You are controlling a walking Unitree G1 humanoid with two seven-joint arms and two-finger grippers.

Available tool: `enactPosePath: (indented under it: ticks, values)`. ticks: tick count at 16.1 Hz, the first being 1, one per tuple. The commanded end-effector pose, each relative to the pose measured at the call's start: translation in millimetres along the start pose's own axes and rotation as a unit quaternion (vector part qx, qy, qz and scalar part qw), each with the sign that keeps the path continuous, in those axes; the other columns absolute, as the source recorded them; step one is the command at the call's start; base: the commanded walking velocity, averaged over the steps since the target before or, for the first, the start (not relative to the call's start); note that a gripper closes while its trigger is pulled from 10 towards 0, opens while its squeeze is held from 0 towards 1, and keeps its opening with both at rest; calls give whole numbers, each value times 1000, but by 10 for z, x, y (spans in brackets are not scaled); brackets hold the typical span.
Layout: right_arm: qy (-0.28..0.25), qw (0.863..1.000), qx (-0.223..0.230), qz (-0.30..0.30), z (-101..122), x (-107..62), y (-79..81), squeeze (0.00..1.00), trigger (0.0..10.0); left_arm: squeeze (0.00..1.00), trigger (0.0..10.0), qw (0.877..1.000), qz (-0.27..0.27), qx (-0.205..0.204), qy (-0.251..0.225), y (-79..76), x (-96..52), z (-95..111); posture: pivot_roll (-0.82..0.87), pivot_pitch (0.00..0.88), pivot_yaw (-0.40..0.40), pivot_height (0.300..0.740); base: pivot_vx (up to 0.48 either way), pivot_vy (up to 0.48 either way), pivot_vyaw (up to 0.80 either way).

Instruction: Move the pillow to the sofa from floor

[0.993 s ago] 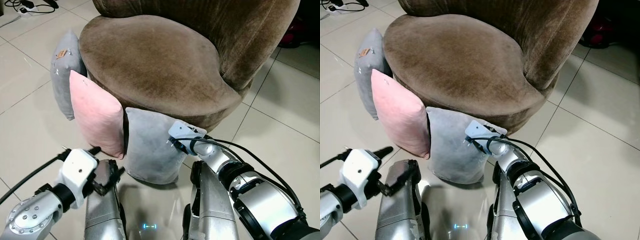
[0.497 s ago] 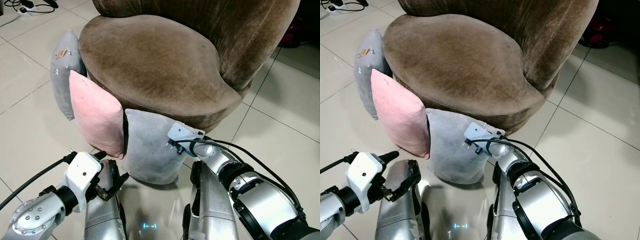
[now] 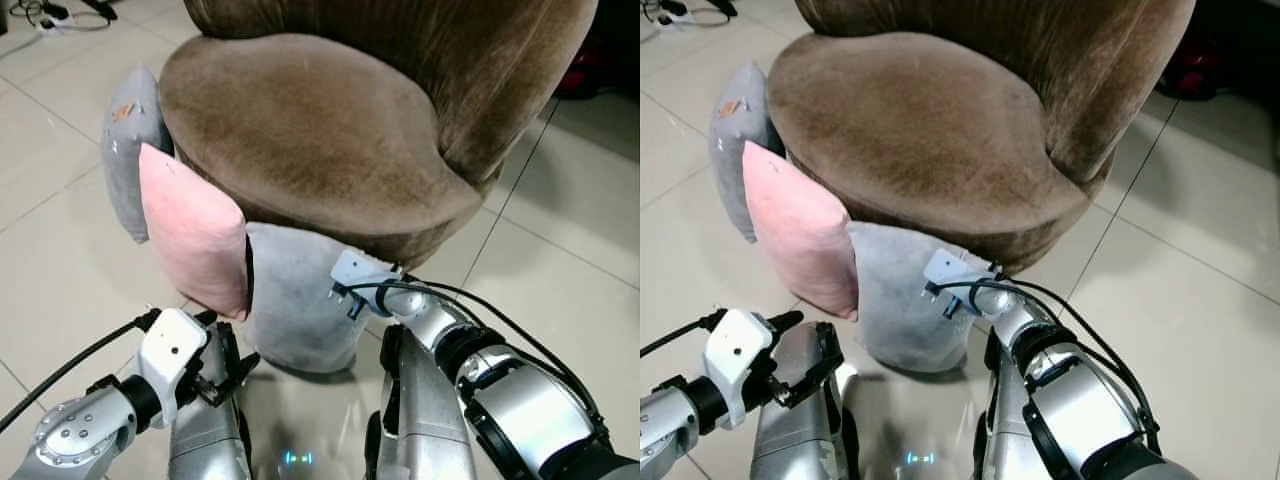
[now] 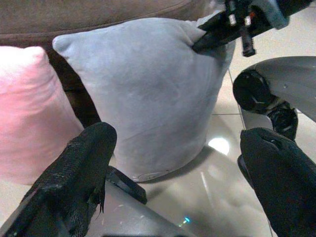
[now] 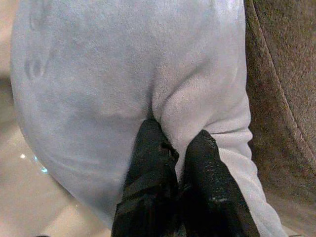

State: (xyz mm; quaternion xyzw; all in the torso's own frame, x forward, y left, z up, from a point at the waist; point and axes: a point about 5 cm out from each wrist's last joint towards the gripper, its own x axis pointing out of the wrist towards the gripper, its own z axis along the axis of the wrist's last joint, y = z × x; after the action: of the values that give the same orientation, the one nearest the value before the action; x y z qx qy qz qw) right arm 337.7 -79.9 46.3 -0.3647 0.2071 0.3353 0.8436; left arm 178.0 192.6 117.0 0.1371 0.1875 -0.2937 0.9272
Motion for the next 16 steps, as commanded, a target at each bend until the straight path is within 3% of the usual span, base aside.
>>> enactPosePath:
  ticks: [1, 6, 9, 11, 15, 16]
  values:
    - [17, 1000, 2, 23, -101, 3, 113, 0, 0, 0, 10000, 1000, -2, -4, 4, -10, 5, -35, 69, 88, -59, 490, 0, 0, 0]
    - [-10, 1000, 21, 17, -123, -26, 80, 0, 0, 0, 10000, 1000, 20, -8, -10, 31, 101, -77, 63, 0, -59, 490, 0, 0, 0]
    - [-58, 996, 59, -18, -135, -100, -74, 0, 0, 0, 10000, 998, 57, -1, -36, 101, 179, -30, 61, 0, -61, 490, 0, 0, 0]
    - [-118, 987, 97, -53, -124, -238, -288, 0, 0, 0, 10000, 992, 109, -5, -66, 206, 201, 58, 53, 0, -56, 490, 0, 0, 0]
    - [-234, 946, 164, -150, -43, -840, -781, 0, 0, 0, 10000, 981, 164, -19, -105, 291, 280, 167, 20, 0, -31, 490, 0, 0, 0]
    - [-270, 917, 204, -210, 14, -1091, -1030, 0, 0, 0, 10000, 978, 172, -21, -115, 300, 316, 200, 12, 0, -25, 490, 0, 0, 0]
